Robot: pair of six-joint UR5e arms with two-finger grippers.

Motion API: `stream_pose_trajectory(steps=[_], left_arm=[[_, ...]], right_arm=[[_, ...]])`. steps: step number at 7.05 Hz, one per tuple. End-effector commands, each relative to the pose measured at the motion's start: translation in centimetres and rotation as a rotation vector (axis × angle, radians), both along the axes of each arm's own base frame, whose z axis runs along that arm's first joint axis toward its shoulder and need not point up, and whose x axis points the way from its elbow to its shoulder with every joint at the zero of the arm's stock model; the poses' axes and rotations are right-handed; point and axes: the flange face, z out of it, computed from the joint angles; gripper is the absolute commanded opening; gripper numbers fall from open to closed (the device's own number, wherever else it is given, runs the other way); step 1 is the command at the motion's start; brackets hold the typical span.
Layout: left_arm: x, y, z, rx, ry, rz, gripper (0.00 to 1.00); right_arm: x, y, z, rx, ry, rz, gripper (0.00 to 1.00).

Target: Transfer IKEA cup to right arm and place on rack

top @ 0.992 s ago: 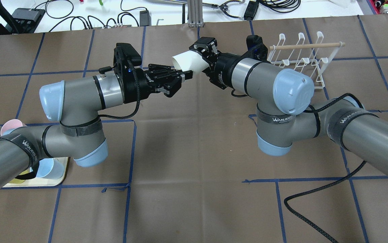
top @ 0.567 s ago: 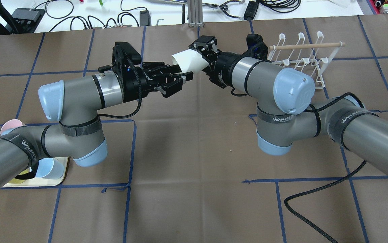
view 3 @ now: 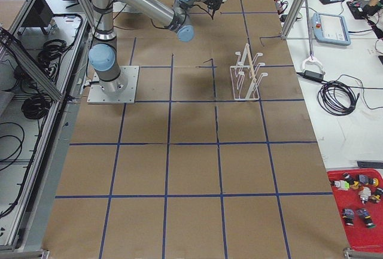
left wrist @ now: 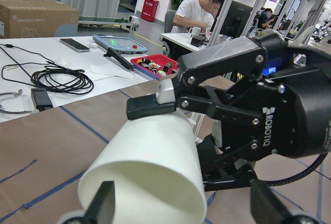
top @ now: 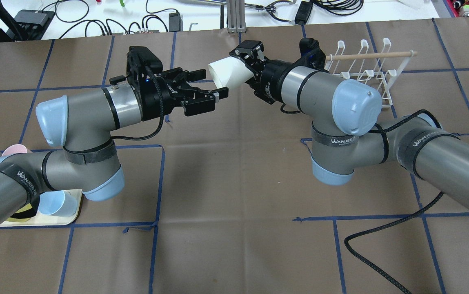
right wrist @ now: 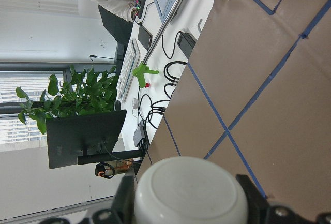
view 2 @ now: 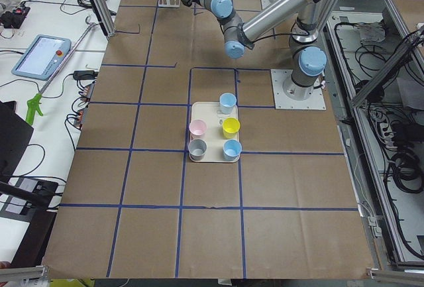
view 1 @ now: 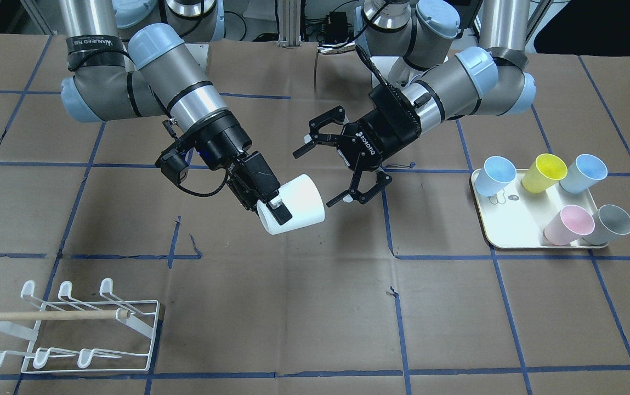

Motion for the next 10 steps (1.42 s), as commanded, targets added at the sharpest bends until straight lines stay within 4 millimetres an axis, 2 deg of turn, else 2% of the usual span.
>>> stream_pose_trajectory(steps=[1, 3, 4, 5, 6, 7, 8, 9, 10], left_arm=[[4.0, 0.0, 1.8, -0.025, 0.017, 0.071, 0.99], [6.9, 0.1, 1.6, -0.016, 0.021, 0.134, 0.99], [8.3, -0.5, 1.5, -0.01, 0.004, 0.183, 0.99], [9.9, -1.5, 0.9, 0.005, -0.084, 0.311, 0.99], [10.6, -2.8, -0.2, 0.062, -0.18, 0.425, 0.99], [9.9, -4.1, 0.2, 0.166, -0.22, 0.47, 0.99], [8.1, -5.6, 1.8, 0.275, -0.335, 0.541, 0.99], [5.1, -6.5, 4.1, 0.387, -0.486, 0.581, 0.99], [3.2, -7.7, 6.3, 0.545, -0.631, 0.626, 0.99]], right_arm=[[-0.8, -1.6, 0.3, 0.004, 0.013, -0.013, 0.24], [-4.2, -3.2, 0.9, -0.07, 0.091, -0.032, 0.22], [-6.0, -3.9, 1.5, -0.103, 0.12, -0.057, 0.22], [-7.4, -5.0, 2.3, -0.191, 0.23, -0.032, 0.17], [-9.1, -6.3, 3.1, -0.286, 0.426, -0.028, 0.17], [-10.7, -7.1, 3.3, -0.34, 0.641, -0.036, 0.17], [-11.6, -7.4, 3.3, -0.381, 0.781, -0.019, 0.17], [-12.7, -8.0, 3.1, -0.397, 0.852, -0.005, 0.17], [-15.1, -9.1, 3.2, -0.416, 0.954, -0.001, 0.17]])
